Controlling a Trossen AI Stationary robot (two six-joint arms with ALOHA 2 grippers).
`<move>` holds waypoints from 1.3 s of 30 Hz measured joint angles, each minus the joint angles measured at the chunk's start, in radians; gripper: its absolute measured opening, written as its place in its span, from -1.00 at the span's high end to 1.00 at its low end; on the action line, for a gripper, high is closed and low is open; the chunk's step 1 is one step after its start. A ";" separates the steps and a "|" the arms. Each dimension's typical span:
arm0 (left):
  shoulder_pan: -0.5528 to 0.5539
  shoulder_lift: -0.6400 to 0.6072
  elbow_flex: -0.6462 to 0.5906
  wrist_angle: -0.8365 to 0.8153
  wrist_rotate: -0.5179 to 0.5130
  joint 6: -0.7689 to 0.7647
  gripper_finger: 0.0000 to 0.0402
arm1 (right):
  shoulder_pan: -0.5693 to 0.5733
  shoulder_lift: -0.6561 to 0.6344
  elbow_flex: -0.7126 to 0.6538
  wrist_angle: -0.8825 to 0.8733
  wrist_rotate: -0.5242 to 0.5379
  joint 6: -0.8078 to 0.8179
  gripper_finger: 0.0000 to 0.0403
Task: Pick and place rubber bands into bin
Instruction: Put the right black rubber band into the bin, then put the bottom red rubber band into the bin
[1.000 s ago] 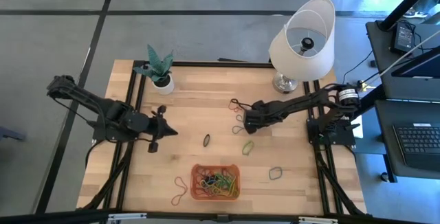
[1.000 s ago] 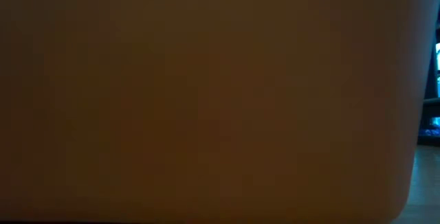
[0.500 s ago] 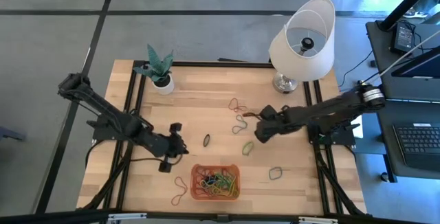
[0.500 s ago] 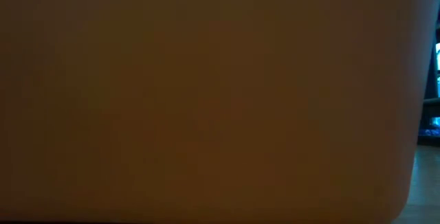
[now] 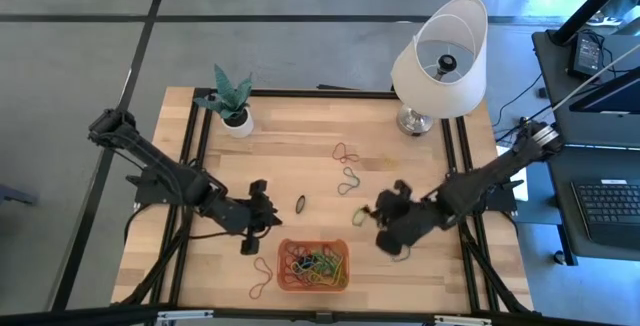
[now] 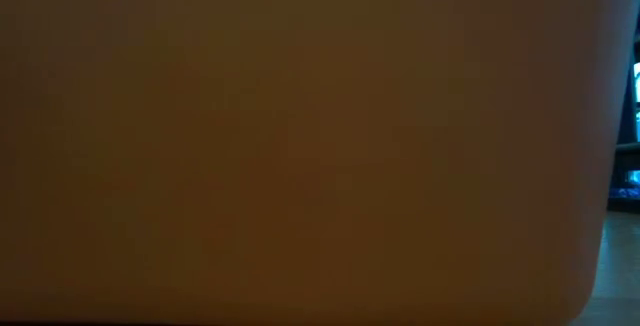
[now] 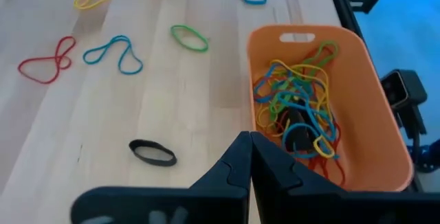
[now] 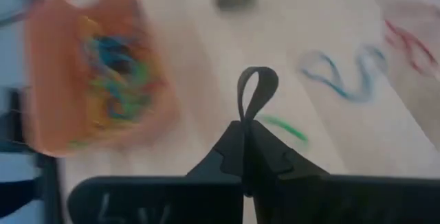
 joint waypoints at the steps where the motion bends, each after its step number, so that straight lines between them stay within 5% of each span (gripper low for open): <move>1: -0.006 0.000 0.000 -0.003 -0.003 -0.006 0.99 | 0.013 0.031 0.044 0.009 0.009 -0.022 0.99; 11: -0.096 -0.003 0.000 -0.093 -0.027 -0.082 0.99 | 0.027 0.493 0.580 -0.071 -0.058 -0.144 1.00; 19: -0.210 -0.003 0.000 -0.117 -0.032 -0.123 0.99 | -0.046 0.830 0.927 -0.332 -0.196 0.024 1.00; 26: -0.273 -0.003 0.000 -0.124 -0.036 -0.122 0.99 | -0.073 0.964 0.987 -0.429 -0.346 0.177 0.93; 39: -0.301 -0.003 0.000 -0.160 -0.037 -0.115 0.99 | -0.038 0.953 1.011 -0.421 -0.333 0.301 0.33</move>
